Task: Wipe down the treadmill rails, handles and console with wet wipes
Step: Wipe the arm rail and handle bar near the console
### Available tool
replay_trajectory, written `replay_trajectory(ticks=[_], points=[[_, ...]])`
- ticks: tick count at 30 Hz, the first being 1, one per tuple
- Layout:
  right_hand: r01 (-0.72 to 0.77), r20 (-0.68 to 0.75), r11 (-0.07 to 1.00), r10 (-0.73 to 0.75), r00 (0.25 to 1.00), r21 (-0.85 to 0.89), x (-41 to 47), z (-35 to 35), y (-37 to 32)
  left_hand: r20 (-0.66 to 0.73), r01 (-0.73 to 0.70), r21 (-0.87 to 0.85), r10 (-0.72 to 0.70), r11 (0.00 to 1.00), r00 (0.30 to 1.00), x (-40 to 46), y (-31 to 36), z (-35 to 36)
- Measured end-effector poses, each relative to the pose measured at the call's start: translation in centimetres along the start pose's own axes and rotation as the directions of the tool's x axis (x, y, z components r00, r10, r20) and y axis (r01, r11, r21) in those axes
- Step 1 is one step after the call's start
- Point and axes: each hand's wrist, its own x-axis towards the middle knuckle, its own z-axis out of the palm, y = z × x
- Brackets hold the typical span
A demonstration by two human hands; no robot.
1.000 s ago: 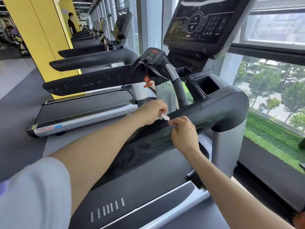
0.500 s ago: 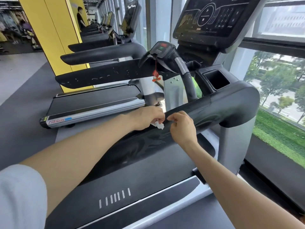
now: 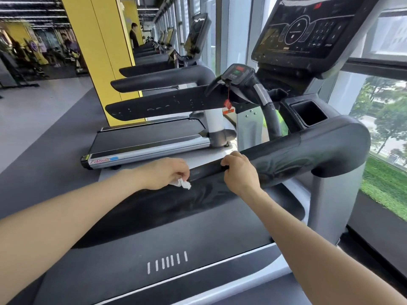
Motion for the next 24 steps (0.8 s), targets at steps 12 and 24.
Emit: replay_trajectory(ticks=[12, 24], points=[[0.114, -0.046, 0.977, -0.124, 0.991, -0.179, -0.2, 0.2, 0.0, -0.281, 0.096, 0.019, -0.087, 0.995, 0.956, 0.5, 0.5, 2.0], [0.151, -0.028, 0.97, -0.159, 0.987, -0.189, -0.4, 0.6, -0.1, -0.42, 0.196, -0.016, -0.185, 0.98, 0.888, 4.5, 4.1, 3.1]])
